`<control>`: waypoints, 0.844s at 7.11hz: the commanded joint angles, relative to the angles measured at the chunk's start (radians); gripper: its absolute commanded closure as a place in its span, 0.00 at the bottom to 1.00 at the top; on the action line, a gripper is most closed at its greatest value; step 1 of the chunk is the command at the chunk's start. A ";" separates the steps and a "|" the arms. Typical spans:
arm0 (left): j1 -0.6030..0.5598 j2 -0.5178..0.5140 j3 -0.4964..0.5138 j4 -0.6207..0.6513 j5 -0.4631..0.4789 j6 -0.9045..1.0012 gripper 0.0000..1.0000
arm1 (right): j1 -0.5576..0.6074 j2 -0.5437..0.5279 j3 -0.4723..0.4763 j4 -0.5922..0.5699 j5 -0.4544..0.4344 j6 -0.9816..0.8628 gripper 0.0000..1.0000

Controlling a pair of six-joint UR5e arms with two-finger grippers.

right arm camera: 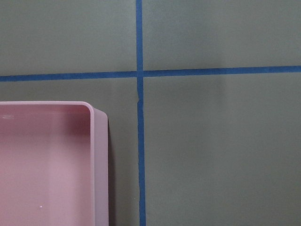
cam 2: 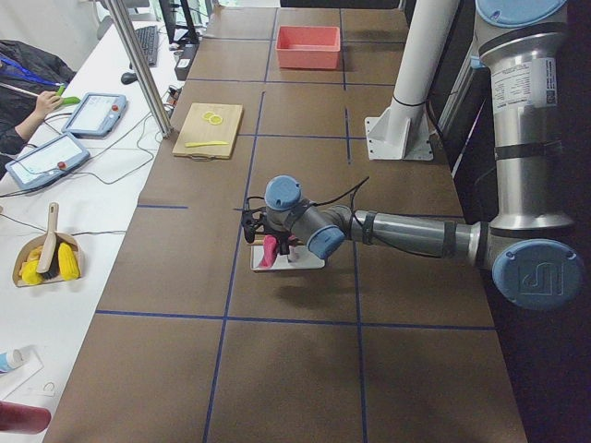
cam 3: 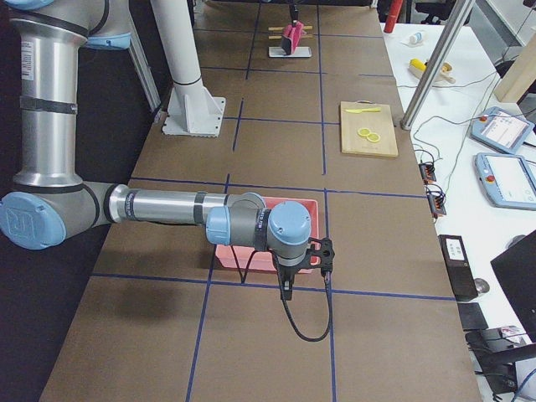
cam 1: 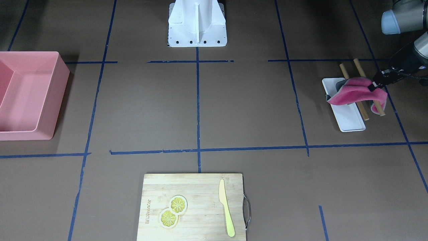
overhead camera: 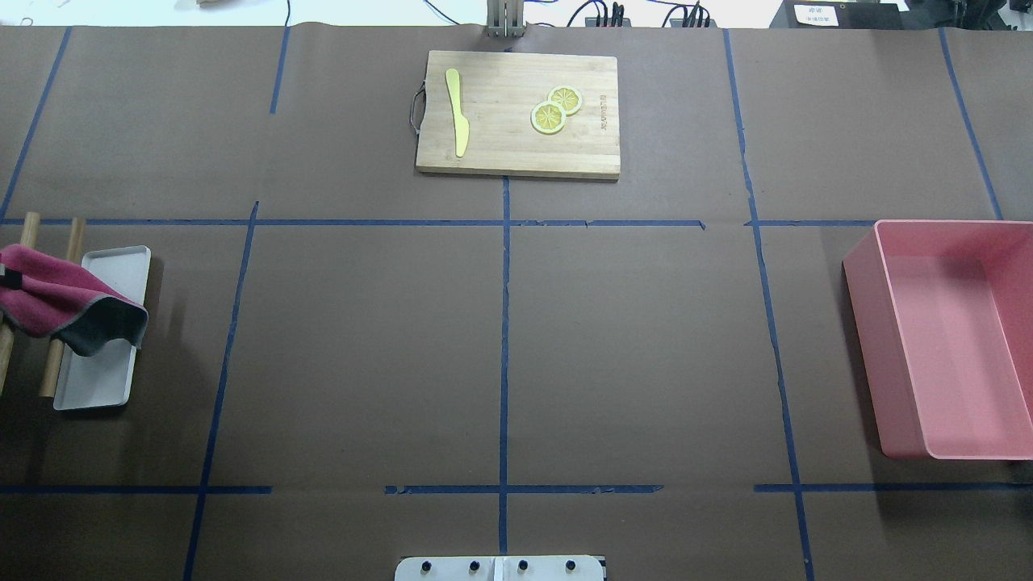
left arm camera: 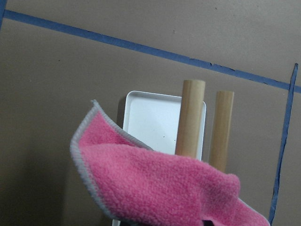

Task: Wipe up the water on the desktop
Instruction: 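Grasp the pink cloth on the white tray with the left gripper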

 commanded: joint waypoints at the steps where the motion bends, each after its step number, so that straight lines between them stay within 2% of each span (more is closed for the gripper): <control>1: -0.036 0.000 -0.009 0.028 -0.010 -0.001 0.93 | 0.000 -0.001 0.000 -0.001 0.000 0.000 0.00; 3: -0.044 -0.002 -0.034 0.072 -0.016 -0.001 0.97 | 0.000 0.000 0.000 -0.001 -0.001 0.000 0.00; 5: -0.157 -0.020 -0.106 0.219 -0.099 0.001 0.98 | 0.000 0.000 0.003 0.000 0.002 0.000 0.00; 6: -0.165 -0.044 -0.162 0.323 -0.105 0.001 0.98 | -0.002 0.003 0.008 0.003 0.003 -0.002 0.00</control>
